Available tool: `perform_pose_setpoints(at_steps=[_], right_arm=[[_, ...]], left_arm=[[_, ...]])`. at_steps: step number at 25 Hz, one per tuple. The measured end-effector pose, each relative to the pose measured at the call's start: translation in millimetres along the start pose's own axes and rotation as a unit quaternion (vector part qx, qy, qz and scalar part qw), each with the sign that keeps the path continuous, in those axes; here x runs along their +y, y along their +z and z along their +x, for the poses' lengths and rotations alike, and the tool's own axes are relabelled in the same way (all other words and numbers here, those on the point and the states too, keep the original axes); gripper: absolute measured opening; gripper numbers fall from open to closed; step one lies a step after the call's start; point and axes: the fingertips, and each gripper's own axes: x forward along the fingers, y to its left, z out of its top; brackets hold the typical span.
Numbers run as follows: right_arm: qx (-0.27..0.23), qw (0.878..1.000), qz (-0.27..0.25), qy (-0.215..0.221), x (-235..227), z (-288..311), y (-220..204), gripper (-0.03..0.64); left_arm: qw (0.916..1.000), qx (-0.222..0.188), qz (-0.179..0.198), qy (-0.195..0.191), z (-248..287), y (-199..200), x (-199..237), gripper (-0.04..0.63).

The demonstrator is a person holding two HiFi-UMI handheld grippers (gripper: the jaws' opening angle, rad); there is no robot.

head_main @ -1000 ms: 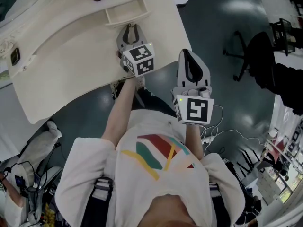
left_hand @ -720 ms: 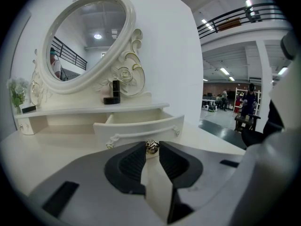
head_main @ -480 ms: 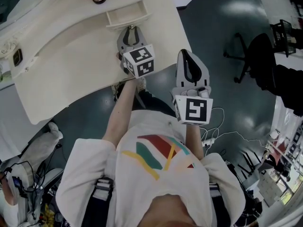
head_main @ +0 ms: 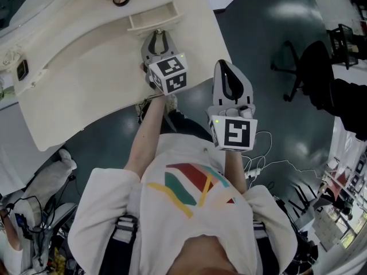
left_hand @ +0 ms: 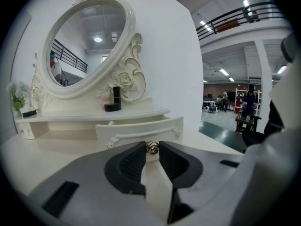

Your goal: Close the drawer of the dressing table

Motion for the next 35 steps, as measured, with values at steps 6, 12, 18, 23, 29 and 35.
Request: perform_pose_setpoints(at_steps=[6,12,18,23,29,35], right_arm=[[0.001,1.000,0.000,0.003,2.1,0.3,-1.7,0.000],[0.002,1.000,0.002,0.004,3.6,-0.7,-3.3,0.000],[0.004,1.000,-0.004,0.010,11.4,2.6,-3.2,0.000],[0.010,1.000,-0.007,0.010,11.3,3.8,-5.6,0.000],[0.019,0.999,-0.012,0.024,16.3,12.2,-8.1,0.000],[0.009,0.997,-0.070,0.023,15.6,41.4,3.6,0.000]], left_arm=[[1.0000,-0.006,0.005,0.004,0.9,3.0,2.9,0.083],[1.0000,0.000,0.003,0.005,2.2,0.2,6.9,0.084],[0.9996,0.023,-0.014,0.002,8.4,-13.6,13.5,0.084],[0.9992,0.021,-0.034,0.001,11.9,-14.4,15.5,0.083],[0.9991,0.016,-0.038,-0.008,11.5,-12.8,16.2,0.084],[0.9963,0.022,-0.083,-0.006,12.0,-15.3,15.8,0.083]])
